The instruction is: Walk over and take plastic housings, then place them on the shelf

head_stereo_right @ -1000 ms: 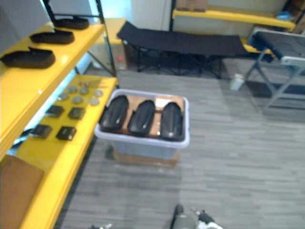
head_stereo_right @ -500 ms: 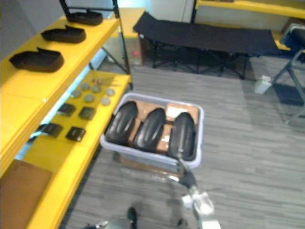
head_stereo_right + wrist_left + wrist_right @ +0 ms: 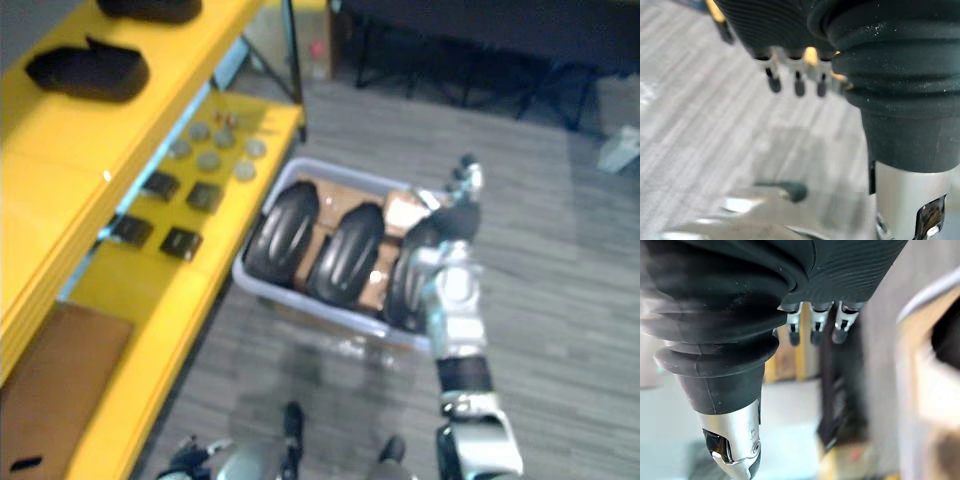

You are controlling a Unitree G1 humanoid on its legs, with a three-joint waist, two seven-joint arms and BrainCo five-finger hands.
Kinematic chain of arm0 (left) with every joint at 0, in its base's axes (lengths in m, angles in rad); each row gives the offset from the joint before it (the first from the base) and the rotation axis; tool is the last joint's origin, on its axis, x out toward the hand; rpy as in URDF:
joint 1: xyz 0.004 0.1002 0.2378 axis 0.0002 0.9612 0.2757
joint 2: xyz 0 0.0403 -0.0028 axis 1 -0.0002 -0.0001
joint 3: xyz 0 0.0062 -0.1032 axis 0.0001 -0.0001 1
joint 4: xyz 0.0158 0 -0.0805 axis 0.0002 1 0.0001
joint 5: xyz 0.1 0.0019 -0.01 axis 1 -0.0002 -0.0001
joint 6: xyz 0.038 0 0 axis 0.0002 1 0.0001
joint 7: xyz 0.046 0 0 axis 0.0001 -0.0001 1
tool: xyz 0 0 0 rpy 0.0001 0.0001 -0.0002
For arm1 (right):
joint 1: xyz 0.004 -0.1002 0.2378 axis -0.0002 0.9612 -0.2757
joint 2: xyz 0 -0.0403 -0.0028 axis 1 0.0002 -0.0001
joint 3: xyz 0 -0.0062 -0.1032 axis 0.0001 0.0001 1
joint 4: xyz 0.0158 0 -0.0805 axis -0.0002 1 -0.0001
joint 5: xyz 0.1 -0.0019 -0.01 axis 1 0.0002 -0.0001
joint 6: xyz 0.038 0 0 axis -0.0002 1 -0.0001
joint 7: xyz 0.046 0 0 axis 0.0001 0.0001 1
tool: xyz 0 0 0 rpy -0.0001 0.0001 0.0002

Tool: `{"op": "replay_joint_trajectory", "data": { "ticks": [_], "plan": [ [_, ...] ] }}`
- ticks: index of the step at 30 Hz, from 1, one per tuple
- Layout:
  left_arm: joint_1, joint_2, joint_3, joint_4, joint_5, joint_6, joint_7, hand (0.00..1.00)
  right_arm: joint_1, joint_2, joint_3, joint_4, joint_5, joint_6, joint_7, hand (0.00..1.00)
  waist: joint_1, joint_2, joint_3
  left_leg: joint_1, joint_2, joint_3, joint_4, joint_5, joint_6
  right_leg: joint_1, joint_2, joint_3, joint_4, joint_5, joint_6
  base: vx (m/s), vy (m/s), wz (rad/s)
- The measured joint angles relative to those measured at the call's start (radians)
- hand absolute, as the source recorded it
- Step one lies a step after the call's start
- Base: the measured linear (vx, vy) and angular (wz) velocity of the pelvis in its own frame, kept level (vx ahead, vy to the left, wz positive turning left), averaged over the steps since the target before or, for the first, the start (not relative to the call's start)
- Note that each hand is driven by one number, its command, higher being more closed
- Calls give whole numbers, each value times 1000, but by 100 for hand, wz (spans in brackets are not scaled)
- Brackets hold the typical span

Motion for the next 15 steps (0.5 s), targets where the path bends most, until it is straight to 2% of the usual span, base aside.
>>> {"op": "replay_joint_trajectory", "data": {
  "ticks": [2, 7, 10, 15],
  "plan": [
    [-1, -3, 14, -6, -23, -18, 5, 0, -41, -62, -15, 79, 37, 15, -18, 0, 5, 8, 56, -46, 18, -6, 72, -23, 6, -17, 9, 1, 19, 0, 0, -131, 23, 5],
    [-11, -6, 41, 2, -65, -10, 6, 0, -127, -165, -15, 186, 70, 16, -20, 0, 14, 30, 90, -152, 41, -34, 176, -71, 9, -95, 20, 2, 76, -10, -13, -110, 59, 3],
    [-42, -6, 41, 6, -98, -10, 2, 0, -148, -200, -16, 236, 70, 16, -42, 0, 26, 53, 104, -203, 39, -61, 220, -78, 14, -138, 12, 3, 138, -43, -26, -105, 59, 15],
    [-61, -14, 39, 16, -114, -21, -14, 0, -147, -202, -24, 292, 75, 17, -94, 0, 43, 64, 111, -252, 34, -81, 251, -78, 14, -191, -4, 6, 216, -96, -17, -88, 6, 15]
  ]
}}
